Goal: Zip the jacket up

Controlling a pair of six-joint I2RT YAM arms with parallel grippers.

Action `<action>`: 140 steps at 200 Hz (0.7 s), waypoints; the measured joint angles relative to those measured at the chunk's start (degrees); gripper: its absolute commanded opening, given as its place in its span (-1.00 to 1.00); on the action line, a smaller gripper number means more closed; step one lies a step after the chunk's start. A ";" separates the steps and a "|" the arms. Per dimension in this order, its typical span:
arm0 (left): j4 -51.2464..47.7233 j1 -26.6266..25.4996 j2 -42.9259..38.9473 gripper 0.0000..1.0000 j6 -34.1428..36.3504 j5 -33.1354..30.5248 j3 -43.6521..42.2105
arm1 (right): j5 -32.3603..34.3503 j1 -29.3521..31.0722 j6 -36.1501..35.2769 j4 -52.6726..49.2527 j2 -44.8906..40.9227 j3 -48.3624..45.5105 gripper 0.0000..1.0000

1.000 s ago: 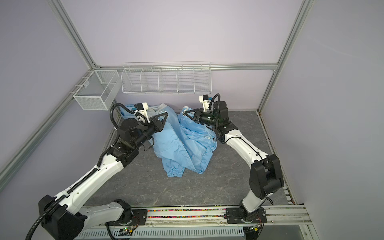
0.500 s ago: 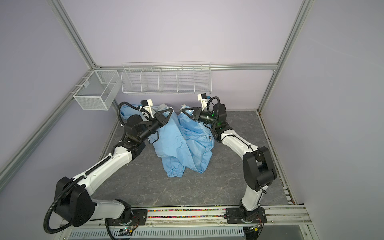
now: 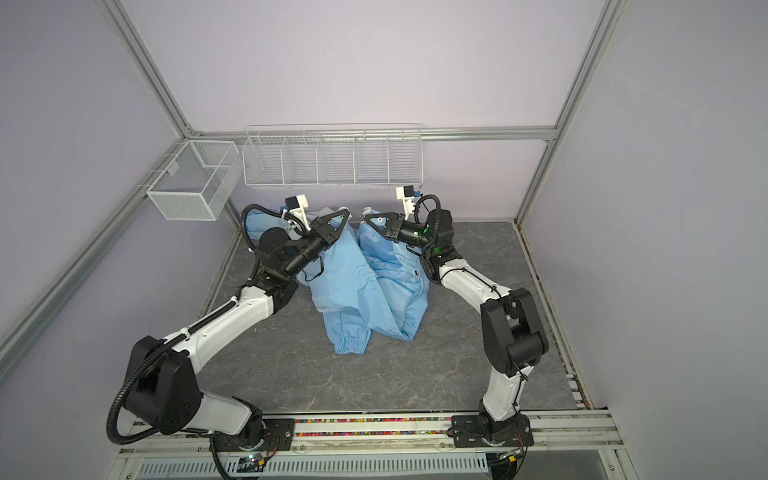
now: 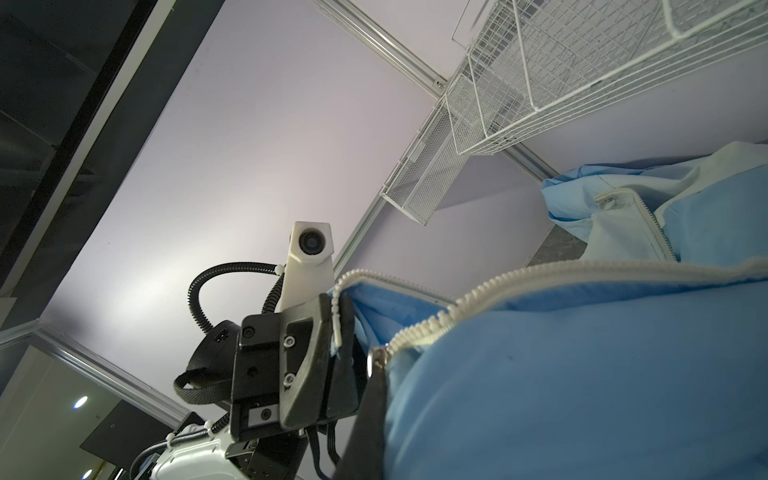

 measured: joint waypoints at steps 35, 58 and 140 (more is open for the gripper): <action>0.98 0.00 1.16 -1.00 -1.97 0.96 0.50 | -0.31 0.02 -0.33 0.04 0.00 -0.83 -0.85; 1.81 0.02 1.16 -1.00 -2.56 1.38 0.59 | -0.31 0.11 -0.59 -0.04 -0.24 -1.11 -0.85; 1.84 0.04 1.16 -1.00 -3.13 1.77 0.59 | 0.66 1.33 -1.38 0.00 -0.68 -1.16 -0.85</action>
